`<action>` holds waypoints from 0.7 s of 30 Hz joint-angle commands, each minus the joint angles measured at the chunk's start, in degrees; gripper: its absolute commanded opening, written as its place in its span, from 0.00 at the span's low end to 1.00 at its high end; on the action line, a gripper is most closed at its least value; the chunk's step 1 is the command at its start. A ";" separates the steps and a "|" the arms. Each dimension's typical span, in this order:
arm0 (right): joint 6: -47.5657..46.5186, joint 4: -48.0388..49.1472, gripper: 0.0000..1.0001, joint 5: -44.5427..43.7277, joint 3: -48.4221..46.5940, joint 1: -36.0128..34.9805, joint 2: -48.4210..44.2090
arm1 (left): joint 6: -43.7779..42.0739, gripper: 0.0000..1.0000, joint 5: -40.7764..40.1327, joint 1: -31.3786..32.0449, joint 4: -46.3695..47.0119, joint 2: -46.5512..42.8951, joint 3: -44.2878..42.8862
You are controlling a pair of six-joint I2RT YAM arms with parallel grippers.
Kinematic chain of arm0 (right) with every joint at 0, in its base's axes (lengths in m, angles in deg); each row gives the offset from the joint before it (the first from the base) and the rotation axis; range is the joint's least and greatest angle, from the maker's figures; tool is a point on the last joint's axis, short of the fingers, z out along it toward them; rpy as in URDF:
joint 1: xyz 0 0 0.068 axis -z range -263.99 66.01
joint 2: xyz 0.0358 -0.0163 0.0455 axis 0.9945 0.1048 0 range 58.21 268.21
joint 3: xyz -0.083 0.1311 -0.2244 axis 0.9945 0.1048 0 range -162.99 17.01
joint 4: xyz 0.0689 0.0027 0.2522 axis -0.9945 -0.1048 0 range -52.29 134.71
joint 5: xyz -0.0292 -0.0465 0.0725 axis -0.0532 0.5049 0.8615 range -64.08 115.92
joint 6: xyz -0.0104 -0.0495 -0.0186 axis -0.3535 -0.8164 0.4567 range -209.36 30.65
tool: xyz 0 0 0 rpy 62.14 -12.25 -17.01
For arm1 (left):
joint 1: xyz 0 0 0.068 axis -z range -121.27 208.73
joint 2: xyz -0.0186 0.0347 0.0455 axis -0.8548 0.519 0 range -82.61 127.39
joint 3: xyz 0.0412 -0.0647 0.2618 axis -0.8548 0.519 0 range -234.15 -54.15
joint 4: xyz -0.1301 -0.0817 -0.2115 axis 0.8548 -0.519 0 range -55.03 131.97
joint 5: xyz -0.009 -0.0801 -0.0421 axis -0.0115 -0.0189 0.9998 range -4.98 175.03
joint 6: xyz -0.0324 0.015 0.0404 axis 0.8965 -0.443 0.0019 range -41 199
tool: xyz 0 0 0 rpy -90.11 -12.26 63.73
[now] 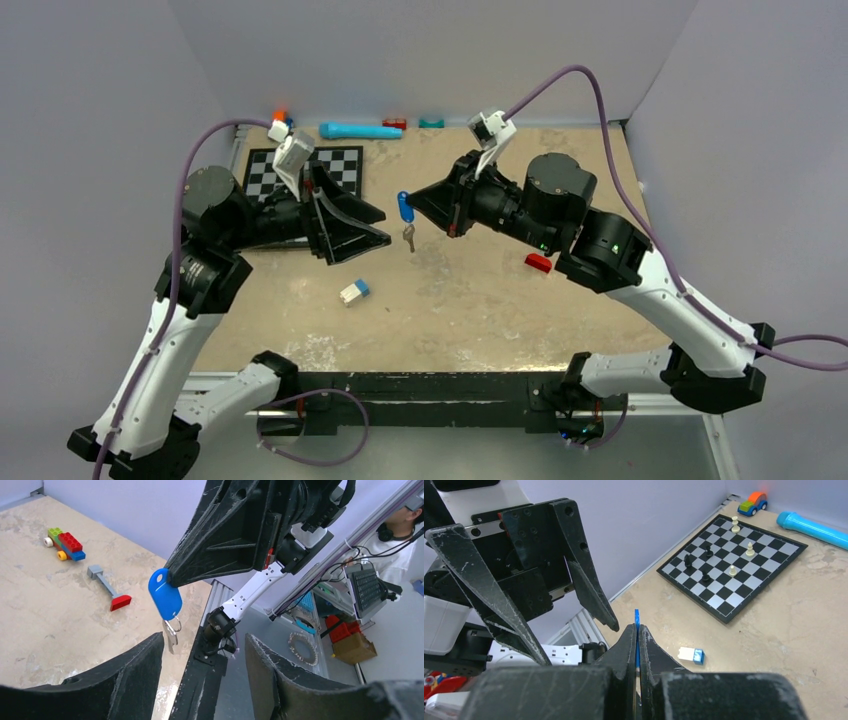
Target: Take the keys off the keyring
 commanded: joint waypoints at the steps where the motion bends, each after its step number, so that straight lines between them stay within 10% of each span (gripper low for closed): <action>1: -1.09 0.47 0.00 1.35 -3.04 -0.20 0.28 | -3.19 0.63 -1.52 2.59 -0.05 1.90 -3.61; 14: -1.71 -1.14 0.00 3.30 -6.05 -0.19 1.62 | -10.86 0.58 -11.18 8.79 -8.10 6.93 -9.30; 21: -1.79 -0.67 0.00 4.70 -5.53 -0.17 0.56 | -14.79 0.82 -13.39 8.79 -12.64 7.34 -11.08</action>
